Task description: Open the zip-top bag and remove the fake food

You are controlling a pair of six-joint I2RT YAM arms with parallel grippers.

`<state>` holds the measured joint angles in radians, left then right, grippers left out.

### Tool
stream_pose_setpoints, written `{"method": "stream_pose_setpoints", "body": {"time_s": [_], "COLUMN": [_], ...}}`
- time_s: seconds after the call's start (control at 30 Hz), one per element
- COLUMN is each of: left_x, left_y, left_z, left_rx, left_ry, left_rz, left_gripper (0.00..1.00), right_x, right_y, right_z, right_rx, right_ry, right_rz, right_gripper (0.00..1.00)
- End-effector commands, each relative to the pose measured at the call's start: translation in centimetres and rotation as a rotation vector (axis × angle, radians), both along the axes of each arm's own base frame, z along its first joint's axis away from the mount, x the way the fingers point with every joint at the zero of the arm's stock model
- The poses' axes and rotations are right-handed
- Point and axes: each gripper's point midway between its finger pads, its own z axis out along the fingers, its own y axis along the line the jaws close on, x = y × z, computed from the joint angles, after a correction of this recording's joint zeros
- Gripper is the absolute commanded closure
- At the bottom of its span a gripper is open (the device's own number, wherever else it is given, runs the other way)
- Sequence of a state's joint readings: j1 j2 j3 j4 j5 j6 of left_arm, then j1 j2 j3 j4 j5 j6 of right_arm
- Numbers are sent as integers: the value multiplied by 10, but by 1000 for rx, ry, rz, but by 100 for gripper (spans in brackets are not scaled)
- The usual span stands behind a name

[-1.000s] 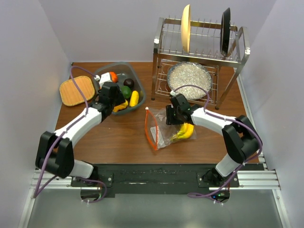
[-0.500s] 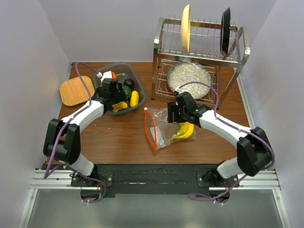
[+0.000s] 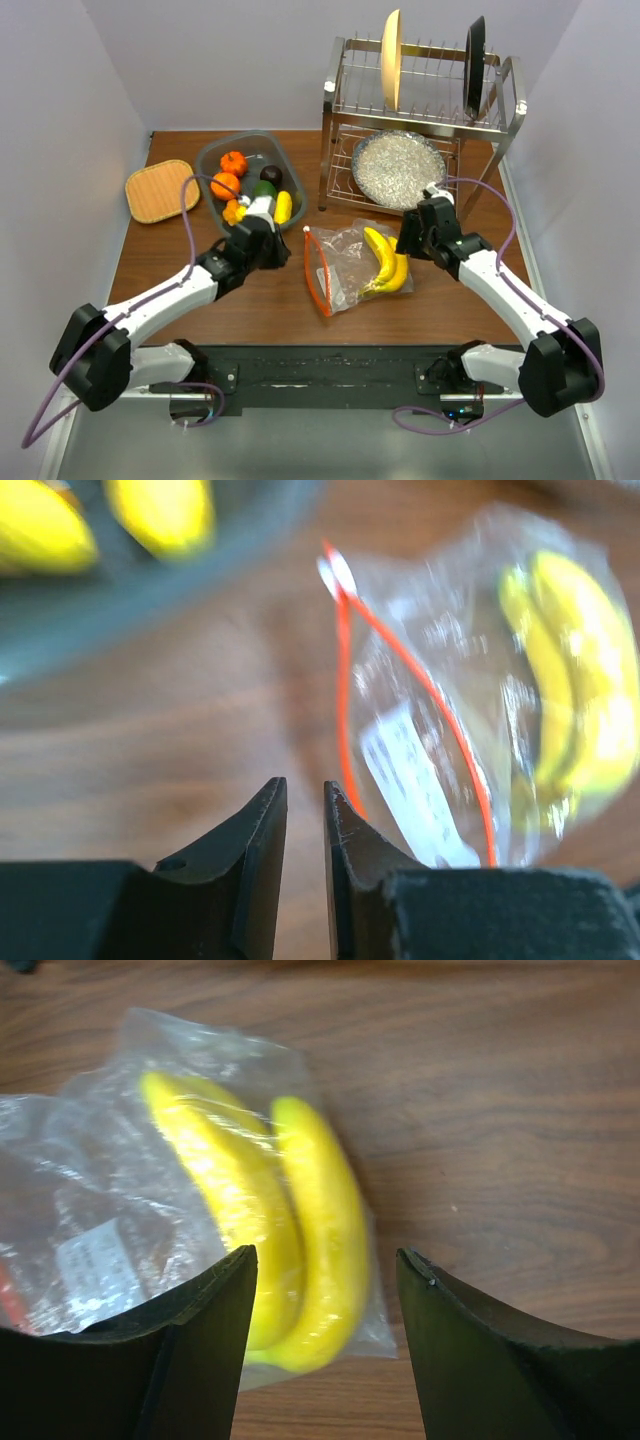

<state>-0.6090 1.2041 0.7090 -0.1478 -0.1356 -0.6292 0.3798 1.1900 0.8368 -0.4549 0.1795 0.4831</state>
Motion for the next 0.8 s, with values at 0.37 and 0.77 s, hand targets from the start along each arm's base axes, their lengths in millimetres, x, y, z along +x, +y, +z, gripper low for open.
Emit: {"method": "stream_pose_setpoints", "body": {"time_s": [0.37,0.77], "left_x": [-49,-68], "left_y": [-129,-138], "left_z": [-35,-78], "left_rx": [-239,-221], "left_ry": [100,162], "left_rz": [-243,-246], "left_gripper": [80,85], "right_x": [-7,-5], "right_y": [10,23], "right_z": [-40,-53], "right_rx": [121,164], "right_ry": [78,103], "right_rz": [-42,1], "right_gripper": [46,88]}}
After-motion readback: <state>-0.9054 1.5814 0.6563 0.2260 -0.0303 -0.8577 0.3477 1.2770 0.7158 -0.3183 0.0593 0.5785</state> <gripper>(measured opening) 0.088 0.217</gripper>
